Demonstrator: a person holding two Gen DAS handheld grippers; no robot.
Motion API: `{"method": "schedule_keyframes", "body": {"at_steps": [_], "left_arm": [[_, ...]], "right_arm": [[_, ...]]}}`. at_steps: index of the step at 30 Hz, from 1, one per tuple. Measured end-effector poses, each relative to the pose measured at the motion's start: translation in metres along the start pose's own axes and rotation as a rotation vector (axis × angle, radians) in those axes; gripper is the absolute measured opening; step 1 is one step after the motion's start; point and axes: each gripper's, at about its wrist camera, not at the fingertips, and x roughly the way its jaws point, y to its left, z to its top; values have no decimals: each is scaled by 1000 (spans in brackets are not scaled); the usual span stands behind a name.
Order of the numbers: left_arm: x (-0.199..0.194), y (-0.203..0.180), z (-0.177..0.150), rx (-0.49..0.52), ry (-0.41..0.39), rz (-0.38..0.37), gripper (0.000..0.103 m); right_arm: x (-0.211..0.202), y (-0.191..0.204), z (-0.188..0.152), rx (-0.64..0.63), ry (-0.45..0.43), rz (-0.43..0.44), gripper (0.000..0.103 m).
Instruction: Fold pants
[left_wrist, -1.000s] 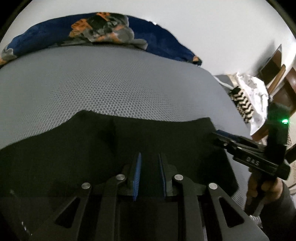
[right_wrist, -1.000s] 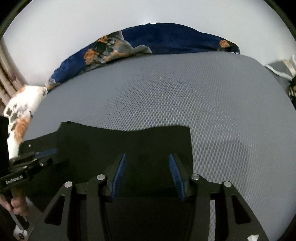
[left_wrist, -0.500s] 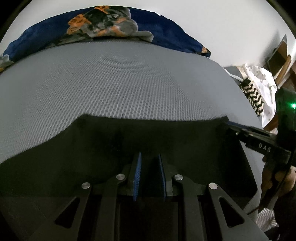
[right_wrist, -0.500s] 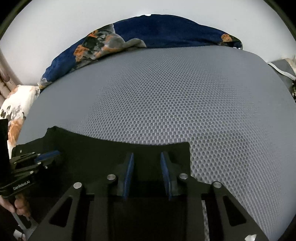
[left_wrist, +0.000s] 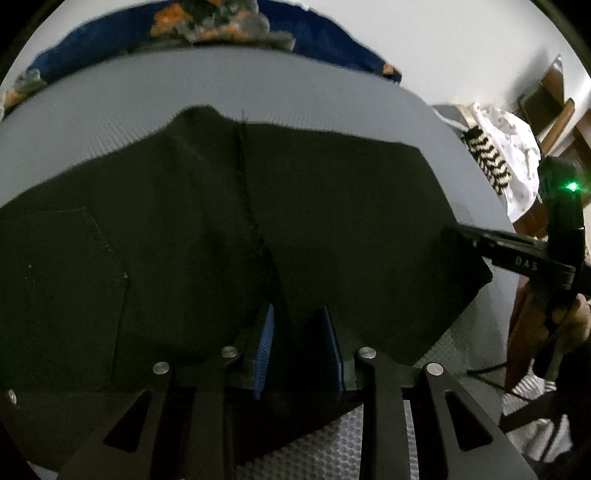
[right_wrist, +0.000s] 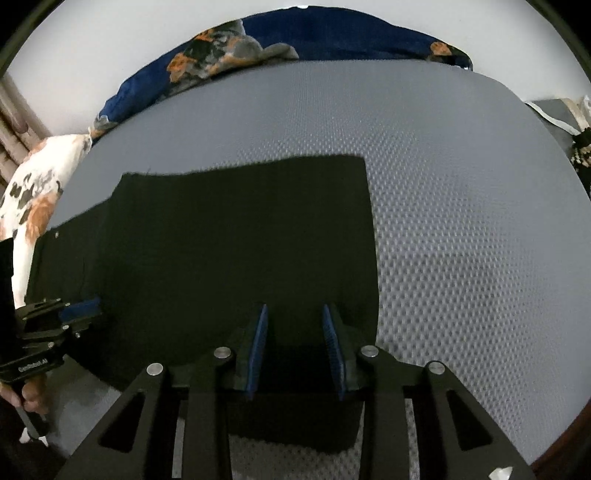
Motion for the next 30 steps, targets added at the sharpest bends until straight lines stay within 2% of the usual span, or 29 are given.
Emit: {"method": "schedule_keyframes", "body": {"at_steps": [7,10,16,19,23,25,27,30], "left_arm": [[-9,5,3,-28,22,12,29],[-34,19,6,-56,-24,29,30],[-105,71,3,-147,-139,118,45],[-140,109,-6,-217,-183,174,47],[-168,151,-22,-323,-205,214,49],[-178,170,-33,-371,-202,192,50],[-186,186,-44,-414,-197,162,54],[-195,208,-59,-473,-188,138,58]], "right_arm": [[-3,13,-8,-32,16,0,36],[-3,26,-11,-43,31,55,36],[9,72,-12,-105,60,141,36],[15,98,-11,-145,66,172,36],[22,129,-11,-187,75,205,37],[25,141,-10,-203,71,201,42],[29,150,-6,-211,72,200,52],[32,156,-3,-209,76,195,58]]}}
